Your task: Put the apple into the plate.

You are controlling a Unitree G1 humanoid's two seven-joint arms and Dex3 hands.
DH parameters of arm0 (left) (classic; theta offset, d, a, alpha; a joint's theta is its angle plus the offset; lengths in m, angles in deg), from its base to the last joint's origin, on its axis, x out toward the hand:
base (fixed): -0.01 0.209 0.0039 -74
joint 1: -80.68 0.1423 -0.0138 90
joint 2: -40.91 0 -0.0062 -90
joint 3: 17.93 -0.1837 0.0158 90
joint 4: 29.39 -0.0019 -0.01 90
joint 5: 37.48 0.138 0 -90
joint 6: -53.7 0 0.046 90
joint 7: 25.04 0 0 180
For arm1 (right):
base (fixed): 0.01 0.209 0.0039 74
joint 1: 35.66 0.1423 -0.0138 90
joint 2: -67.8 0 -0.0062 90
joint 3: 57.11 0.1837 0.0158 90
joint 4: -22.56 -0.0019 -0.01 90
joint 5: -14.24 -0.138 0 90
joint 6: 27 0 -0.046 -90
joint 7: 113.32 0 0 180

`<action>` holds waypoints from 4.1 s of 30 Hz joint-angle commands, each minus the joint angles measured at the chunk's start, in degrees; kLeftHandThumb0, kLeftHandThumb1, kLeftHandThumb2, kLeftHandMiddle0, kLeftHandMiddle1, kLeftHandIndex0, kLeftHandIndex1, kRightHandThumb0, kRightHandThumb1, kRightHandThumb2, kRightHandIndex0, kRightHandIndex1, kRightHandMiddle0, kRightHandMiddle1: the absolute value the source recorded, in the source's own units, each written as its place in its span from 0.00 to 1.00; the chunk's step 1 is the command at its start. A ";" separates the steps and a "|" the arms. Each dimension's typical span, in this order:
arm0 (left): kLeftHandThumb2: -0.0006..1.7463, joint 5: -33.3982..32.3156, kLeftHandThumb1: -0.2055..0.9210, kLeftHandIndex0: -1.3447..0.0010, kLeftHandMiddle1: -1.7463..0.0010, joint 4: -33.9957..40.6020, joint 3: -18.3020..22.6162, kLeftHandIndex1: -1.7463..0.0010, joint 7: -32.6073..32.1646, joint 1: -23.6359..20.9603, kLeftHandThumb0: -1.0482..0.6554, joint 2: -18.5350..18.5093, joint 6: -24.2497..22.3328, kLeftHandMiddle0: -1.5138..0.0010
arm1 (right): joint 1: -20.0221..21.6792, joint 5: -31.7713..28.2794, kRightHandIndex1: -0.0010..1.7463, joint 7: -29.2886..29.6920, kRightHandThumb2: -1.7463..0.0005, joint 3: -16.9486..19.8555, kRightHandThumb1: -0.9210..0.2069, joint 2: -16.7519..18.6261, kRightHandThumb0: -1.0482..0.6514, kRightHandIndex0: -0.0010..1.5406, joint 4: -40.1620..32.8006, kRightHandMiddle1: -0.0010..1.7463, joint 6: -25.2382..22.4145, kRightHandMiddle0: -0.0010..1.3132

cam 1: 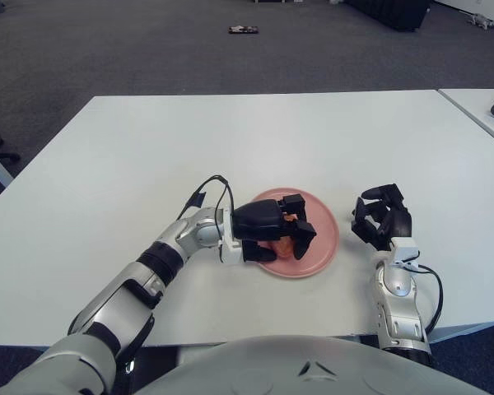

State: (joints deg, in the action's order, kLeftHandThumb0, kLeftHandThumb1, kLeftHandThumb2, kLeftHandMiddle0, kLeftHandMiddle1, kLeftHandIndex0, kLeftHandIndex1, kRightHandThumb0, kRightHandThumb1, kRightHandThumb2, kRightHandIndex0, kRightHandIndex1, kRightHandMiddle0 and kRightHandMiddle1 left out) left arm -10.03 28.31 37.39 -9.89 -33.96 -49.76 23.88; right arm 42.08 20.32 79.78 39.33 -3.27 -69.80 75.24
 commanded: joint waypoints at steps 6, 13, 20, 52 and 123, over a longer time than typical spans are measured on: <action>0.72 -1.87 0.42 0.98 0.23 -1.54 -2.17 0.16 5.29 1.42 0.36 -0.90 -1.06 1.00 | 0.60 0.55 0.93 0.23 0.48 0.03 0.25 -0.35 0.39 0.36 0.15 1.00 -0.26 0.28; 0.73 -1.93 0.45 1.00 0.32 0.22 -0.60 0.28 4.87 1.90 0.35 -0.97 -2.49 1.00 | 0.56 -0.19 0.93 -0.35 0.48 0.18 0.24 -0.43 0.39 0.34 0.19 1.00 -0.81 0.27; 0.74 0.59 0.46 1.00 0.31 4.12 2.29 0.27 1.28 3.36 0.38 -0.63 -5.85 1.00 | 0.62 0.17 0.93 0.09 0.49 0.12 0.23 -0.18 0.39 0.35 0.30 1.00 -0.41 0.27; 0.69 -5.19 0.45 1.00 0.47 7.19 16.94 0.29 -8.98 1.54 0.28 2.25 -12.85 1.00 | 0.16 -0.23 0.90 -0.57 0.49 -0.25 0.23 -0.05 0.39 0.34 -1.16 1.00 -1.65 0.27; 0.91 -46.57 0.26 0.57 0.00 4.33 45.39 0.00 -15.56 15.92 0.61 22.83 -33.98 0.50 | 2.65 0.48 0.92 0.98 0.48 -0.47 0.24 -0.14 0.39 0.36 2.78 1.00 0.90 0.27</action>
State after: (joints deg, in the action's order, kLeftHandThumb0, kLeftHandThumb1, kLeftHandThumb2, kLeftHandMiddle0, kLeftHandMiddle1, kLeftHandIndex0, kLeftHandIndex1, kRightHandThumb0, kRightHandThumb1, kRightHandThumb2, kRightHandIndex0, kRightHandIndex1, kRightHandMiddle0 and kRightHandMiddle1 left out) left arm -58.44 35.62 83.04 -27.25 -17.87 -26.59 -11.40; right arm 43.73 20.47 80.50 38.83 -3.26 -67.43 75.99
